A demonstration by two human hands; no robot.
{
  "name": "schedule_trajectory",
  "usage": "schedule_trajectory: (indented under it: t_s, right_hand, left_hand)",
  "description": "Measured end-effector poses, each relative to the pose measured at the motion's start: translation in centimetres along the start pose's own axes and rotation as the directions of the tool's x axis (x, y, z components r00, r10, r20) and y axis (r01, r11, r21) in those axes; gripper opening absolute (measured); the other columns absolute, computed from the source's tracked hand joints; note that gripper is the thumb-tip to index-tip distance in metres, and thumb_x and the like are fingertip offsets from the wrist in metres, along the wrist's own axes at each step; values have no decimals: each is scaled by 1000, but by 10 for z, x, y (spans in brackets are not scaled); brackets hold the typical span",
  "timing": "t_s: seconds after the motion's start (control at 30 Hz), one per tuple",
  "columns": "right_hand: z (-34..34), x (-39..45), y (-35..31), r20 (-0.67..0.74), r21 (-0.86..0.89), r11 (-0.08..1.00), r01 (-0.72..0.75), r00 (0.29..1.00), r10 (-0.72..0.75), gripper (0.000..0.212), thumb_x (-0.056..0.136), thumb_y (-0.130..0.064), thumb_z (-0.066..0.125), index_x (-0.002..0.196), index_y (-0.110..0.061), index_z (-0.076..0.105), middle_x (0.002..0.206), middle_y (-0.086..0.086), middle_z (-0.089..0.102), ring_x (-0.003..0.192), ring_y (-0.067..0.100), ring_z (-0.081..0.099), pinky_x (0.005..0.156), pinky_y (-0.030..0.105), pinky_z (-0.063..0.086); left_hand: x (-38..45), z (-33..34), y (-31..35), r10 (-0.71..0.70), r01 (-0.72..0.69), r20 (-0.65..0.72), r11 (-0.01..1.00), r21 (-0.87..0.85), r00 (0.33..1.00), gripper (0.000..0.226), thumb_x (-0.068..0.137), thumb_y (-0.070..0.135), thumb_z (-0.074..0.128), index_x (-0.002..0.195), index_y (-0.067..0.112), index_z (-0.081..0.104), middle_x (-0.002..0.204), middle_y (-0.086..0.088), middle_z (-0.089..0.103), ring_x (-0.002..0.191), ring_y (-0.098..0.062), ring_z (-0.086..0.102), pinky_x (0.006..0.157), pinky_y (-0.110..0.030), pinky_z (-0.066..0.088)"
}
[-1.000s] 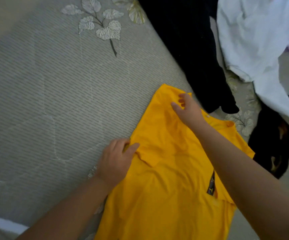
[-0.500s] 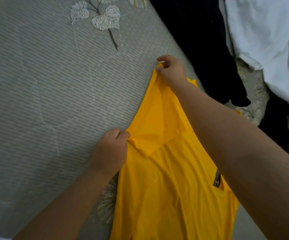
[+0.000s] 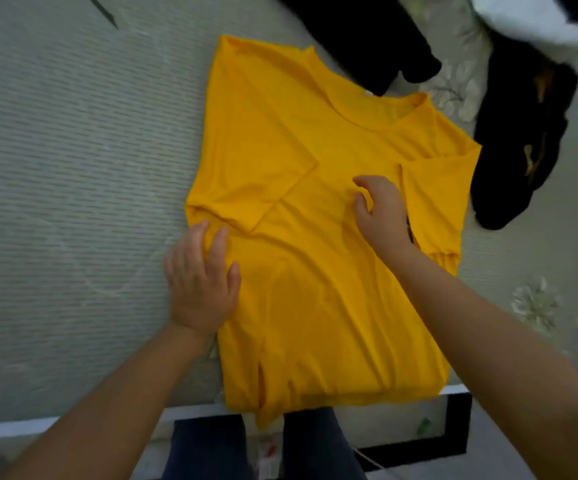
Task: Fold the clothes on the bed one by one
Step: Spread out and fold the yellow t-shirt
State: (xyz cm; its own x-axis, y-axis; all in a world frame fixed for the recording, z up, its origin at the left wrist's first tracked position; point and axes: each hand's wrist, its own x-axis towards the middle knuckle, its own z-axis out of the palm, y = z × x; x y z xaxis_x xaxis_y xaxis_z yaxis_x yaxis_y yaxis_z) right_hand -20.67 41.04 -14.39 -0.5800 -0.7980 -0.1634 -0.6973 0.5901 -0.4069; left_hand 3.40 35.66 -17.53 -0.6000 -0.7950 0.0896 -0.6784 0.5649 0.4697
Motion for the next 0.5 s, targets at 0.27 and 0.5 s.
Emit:
schedule_trajectory:
  t_s: [0.27, 0.5]
  right_hand:
    - [-24, -207, 142, -83, -119, 842, -526, 850, 520, 48, 83, -15, 49, 121, 13, 46, 121, 33, 48, 113, 44, 44, 95, 44, 30]
    - [-12, -274, 183, -77, -26, 699, -715, 699, 711, 35, 88, -21, 53, 107, 8, 56, 112, 30, 51, 110, 41, 43, 88, 45, 34]
  left_hand:
    - [-104, 14, 68, -398, 410, 189, 911, -31, 898, 55, 81, 13, 52, 127, -15, 40, 127, -40, 39, 114, -55, 41, 93, -60, 34]
    - [-164, 14, 106, -811, 812, 160, 506, -292, 563, 35, 98, 28, 33, 107, -1, 51, 98, -23, 55, 96, -34, 51, 78, -39, 36]
